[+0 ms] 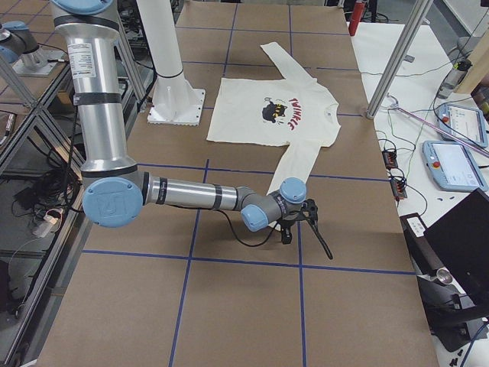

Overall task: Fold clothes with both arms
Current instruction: 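Move the right gripper toward the sleeve nearest it, then grasp the sleeve cuff with the right gripper and fold it across the shirt body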

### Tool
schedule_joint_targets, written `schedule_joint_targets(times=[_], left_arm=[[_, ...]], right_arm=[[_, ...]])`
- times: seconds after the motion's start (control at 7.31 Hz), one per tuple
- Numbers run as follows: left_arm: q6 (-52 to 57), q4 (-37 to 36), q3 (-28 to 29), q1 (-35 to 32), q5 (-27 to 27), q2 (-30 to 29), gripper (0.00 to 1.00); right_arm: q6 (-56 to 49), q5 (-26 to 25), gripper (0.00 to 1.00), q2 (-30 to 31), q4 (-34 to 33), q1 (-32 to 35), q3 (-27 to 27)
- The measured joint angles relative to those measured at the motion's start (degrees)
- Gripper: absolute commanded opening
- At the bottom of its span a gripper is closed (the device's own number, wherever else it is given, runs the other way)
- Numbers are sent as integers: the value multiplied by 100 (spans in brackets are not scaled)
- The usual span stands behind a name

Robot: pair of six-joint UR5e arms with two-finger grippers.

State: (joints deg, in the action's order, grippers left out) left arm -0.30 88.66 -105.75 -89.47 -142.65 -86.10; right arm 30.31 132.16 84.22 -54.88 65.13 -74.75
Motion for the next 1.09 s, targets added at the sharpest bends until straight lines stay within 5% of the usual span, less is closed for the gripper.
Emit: schedule_joint_targets(times=[0.55, 0.82, 1.09], left_arm=[[4, 12, -10, 0, 9, 31, 100], [2, 70, -22, 0, -15, 73, 100], [-24, 111, -35, 0, -53, 75, 100]], right_arm=[[318, 101, 0, 9, -60, -54, -554], [1477, 256, 0, -93, -88, -373, -1377], [3301, -33, 0, -943, -186, -1060, -1754]])
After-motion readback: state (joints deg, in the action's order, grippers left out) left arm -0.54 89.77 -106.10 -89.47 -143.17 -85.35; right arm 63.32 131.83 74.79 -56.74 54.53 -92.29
